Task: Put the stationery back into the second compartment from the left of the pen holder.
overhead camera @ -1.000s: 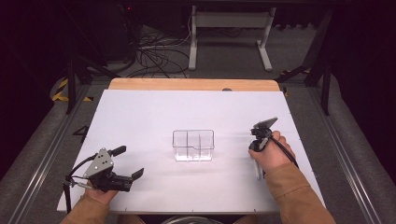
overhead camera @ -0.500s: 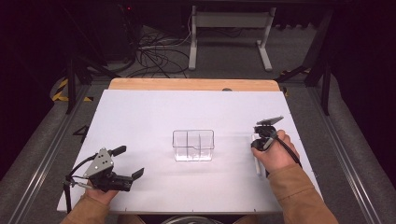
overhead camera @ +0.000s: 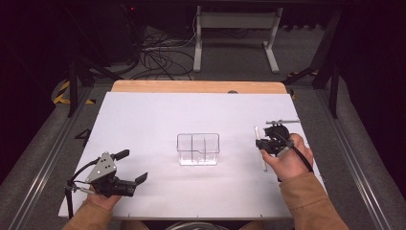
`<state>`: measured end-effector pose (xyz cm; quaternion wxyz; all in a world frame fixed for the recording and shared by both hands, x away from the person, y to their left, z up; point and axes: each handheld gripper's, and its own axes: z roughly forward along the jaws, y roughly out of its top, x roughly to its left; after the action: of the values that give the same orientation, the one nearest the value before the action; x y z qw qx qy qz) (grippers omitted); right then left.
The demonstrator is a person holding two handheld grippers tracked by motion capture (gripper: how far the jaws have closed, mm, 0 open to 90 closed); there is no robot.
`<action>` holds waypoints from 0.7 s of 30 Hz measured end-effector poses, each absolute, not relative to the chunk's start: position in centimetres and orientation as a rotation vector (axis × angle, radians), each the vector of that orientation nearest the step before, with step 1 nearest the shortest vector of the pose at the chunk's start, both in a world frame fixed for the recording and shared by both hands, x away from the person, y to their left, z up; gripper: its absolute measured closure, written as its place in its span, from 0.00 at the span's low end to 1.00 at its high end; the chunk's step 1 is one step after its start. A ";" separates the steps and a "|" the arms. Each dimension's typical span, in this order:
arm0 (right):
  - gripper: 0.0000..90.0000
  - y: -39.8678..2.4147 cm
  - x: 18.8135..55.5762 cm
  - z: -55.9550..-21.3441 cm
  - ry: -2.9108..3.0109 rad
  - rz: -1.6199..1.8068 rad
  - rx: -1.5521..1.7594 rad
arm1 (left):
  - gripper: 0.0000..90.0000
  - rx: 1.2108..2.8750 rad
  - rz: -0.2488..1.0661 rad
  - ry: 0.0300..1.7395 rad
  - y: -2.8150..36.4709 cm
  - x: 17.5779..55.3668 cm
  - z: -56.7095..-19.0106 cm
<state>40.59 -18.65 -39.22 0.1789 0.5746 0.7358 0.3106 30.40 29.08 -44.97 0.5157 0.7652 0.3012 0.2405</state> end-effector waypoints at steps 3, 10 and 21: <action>0.88 -18.9 40.2 -38.6 2.110 0.994 1.576 | 0.01 1.837 0.580 0.723 29.1 30.4 -44.9; 0.88 -19.6 39.6 -37.6 2.133 1.205 1.375 | 0.01 1.837 0.580 0.722 29.1 30.4 -45.0; 0.88 -19.7 39.1 -37.0 2.120 1.493 1.053 | 0.01 1.834 0.574 0.724 29.1 30.3 -45.0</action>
<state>39.06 -19.66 -36.98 0.1708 0.3706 0.7465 0.5256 30.35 29.06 -44.96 0.5177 0.7641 0.3016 0.2392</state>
